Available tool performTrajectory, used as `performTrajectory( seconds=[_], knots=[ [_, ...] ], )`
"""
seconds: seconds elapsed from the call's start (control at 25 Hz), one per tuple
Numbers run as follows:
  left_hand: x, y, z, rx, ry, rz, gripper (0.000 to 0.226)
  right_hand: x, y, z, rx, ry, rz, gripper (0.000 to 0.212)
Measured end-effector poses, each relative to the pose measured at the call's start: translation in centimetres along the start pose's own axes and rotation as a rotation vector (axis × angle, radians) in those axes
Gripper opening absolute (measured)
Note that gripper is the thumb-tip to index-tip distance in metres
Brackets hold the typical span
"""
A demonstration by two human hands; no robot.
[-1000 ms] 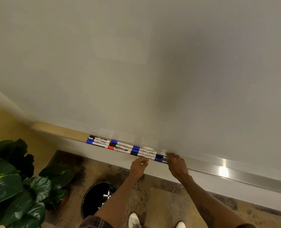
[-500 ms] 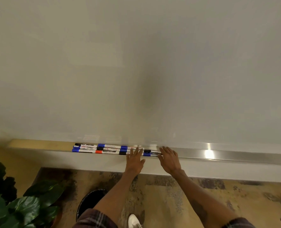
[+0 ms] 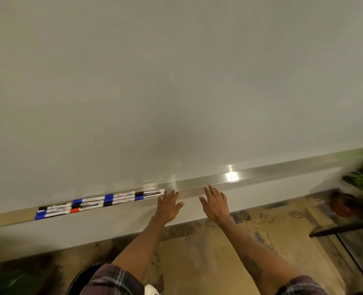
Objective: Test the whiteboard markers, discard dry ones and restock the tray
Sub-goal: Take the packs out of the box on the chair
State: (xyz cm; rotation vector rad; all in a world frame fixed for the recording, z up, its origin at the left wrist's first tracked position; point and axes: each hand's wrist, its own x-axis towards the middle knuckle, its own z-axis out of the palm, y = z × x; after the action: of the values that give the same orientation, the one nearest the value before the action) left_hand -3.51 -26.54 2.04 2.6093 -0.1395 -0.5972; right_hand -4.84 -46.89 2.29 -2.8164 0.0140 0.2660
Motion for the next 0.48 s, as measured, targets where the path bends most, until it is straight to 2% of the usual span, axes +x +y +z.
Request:
performTrajectory(
  seconds=[0.32, 0.48],
  knots=[
    [-0.6, 14.3, 5.5, -0.072, 0.101, 0.196, 0.047, -7.2, 13.9, -6.3, 0.026, 0.135, 0.201, 0.052],
    [-0.3, 21.8, 8.8, -0.095, 0.09, 0.276, 0.045, -11.3, 20.3, -9.5, 0.051, 0.228, 0.299, 0.048]
  ],
)
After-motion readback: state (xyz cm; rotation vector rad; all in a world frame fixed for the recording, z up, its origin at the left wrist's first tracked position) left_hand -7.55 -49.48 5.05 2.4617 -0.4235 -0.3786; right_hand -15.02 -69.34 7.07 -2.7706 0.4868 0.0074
